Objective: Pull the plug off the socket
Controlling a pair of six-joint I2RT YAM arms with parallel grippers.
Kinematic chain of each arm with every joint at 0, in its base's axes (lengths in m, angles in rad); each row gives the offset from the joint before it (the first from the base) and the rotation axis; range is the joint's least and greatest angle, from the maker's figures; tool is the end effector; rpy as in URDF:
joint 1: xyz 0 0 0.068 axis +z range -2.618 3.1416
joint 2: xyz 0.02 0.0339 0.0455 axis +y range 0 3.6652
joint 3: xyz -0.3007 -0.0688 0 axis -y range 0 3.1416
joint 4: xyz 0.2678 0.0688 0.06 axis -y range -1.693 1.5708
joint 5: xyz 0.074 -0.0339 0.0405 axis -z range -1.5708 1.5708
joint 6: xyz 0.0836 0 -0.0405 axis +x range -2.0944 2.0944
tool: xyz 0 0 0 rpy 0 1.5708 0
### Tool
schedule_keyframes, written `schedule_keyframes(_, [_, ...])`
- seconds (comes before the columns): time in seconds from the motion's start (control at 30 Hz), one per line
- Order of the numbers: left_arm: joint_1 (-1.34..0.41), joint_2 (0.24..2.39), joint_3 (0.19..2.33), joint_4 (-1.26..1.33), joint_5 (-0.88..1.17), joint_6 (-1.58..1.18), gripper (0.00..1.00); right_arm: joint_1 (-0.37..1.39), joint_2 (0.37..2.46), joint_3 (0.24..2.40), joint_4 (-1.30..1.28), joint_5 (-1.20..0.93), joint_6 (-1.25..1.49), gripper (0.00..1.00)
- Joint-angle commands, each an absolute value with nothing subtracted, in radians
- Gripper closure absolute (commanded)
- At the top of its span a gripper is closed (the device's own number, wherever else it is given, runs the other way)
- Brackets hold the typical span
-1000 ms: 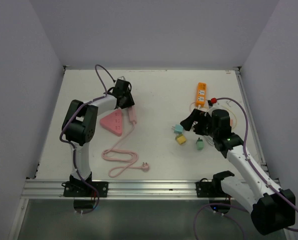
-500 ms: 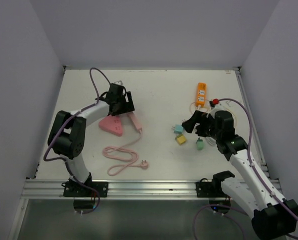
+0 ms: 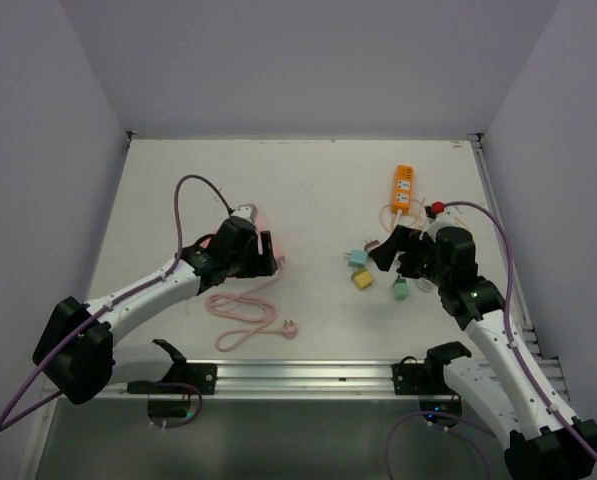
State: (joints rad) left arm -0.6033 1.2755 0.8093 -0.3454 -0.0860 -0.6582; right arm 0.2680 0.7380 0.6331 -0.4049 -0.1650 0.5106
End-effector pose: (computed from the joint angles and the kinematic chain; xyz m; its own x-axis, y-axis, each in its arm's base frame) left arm 0.2568 -0.1682 0.2203 -0.7885 -0.1968 -0.5827 0.0433 0.9273 -0.3718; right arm 0.1957 0.0680 0.2711 -0.6058 0.3336 -0.7223 -0.1185 0.8599 0.4965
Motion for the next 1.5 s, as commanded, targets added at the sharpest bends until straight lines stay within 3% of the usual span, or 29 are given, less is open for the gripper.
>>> schedule_keyframes(0.0, [-0.698,1.192,0.689,-0.439,-0.106,-0.787,0.27,0.265,0.710,0.669,-0.437,-0.140,0.485,0.11])
schedule_keyframes(0.23, [-0.889,1.059,0.540,-0.459,-0.045,-0.998,0.30,0.265,0.696,0.687,-0.469,-0.115,0.472,0.11])
schedule_keyframes(0.53, [-0.907,1.152,0.474,-0.365,-0.061,-1.014,0.32,0.267,0.706,0.690,-0.472,-0.104,0.471,0.11])
schedule_keyframes(1.1, [-0.594,1.445,0.744,-0.255,-0.288,-0.724,0.33,0.265,0.649,0.741,-0.550,-0.048,0.436,0.11])
schedule_keyframes(1.3, [-0.528,1.560,0.816,-0.224,-0.270,-0.695,0.33,0.265,0.582,0.853,-0.664,0.021,0.416,0.10])
schedule_keyframes(1.47, [-0.525,1.491,0.810,-0.233,-0.230,-0.699,0.27,0.265,0.546,1.011,-0.753,0.129,0.378,0.08])
